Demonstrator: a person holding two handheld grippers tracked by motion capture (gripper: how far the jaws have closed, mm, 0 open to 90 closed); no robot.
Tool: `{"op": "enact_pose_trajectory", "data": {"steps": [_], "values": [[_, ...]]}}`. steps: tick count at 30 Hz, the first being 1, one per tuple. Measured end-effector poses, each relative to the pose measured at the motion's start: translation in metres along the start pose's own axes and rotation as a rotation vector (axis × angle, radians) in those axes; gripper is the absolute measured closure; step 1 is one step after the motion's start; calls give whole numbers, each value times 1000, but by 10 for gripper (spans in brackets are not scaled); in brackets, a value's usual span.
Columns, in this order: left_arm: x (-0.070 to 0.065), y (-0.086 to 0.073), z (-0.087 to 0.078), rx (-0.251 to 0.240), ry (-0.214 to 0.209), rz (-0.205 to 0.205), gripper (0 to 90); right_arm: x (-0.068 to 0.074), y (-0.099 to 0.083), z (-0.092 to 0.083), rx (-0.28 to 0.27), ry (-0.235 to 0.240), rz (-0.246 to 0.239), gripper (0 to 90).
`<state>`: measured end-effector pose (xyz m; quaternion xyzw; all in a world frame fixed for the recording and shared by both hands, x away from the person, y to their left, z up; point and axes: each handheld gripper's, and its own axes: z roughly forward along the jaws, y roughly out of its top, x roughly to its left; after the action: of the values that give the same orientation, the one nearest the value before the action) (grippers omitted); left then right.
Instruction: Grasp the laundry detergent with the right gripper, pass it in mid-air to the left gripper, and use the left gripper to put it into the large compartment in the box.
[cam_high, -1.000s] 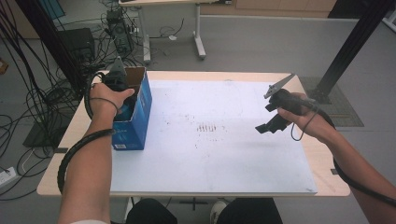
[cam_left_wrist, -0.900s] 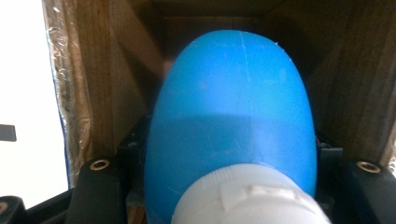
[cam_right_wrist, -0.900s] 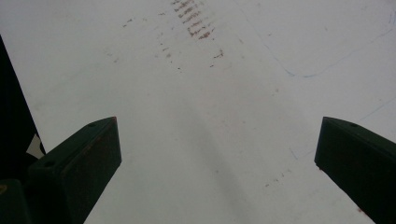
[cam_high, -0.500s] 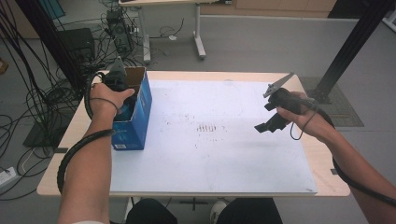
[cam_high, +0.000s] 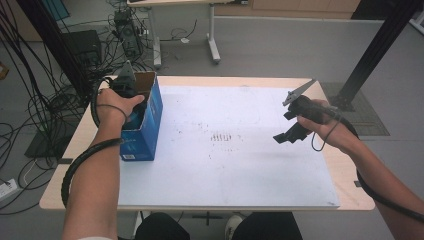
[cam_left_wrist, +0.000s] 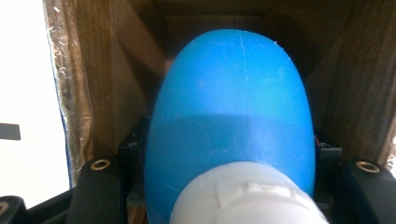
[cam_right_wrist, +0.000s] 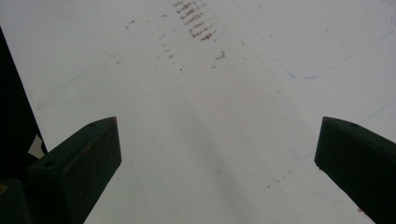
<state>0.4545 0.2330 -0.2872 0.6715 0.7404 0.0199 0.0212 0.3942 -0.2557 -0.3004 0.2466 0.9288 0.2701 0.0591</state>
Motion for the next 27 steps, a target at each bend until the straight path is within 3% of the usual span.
{"op": "enact_pose_trajectory", "data": {"steps": [27], "values": [[0, -1, 0, -8, -4, -1, 366, -1, 0, -4, 5, -11, 0, 4]]}}
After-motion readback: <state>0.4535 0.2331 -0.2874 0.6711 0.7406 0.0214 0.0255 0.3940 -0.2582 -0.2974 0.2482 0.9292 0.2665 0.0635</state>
